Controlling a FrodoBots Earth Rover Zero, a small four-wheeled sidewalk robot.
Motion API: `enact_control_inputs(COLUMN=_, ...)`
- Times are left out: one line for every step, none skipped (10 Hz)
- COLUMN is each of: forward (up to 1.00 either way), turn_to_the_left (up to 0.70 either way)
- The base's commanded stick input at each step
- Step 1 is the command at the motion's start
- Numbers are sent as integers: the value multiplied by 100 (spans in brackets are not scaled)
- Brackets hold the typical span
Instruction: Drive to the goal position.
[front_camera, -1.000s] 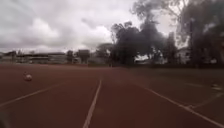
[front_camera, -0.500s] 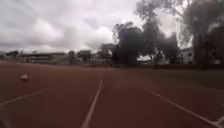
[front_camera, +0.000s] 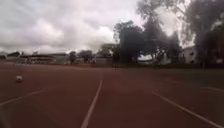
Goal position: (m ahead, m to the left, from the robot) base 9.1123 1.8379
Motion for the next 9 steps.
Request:
enact_control_inputs(forward=85, turn_to_the_left=0)
enact_control_inputs(forward=85, turn_to_the_left=0)
enact_control_inputs(forward=85, turn_to_the_left=0)
enact_control_inputs(forward=85, turn_to_the_left=0)
enact_control_inputs(forward=85, turn_to_the_left=0)
enact_control_inputs(forward=85, turn_to_the_left=0)
enact_control_inputs(forward=85, turn_to_the_left=0)
enact_control_inputs(forward=85, turn_to_the_left=0)
enact_control_inputs(forward=85, turn_to_the_left=0)
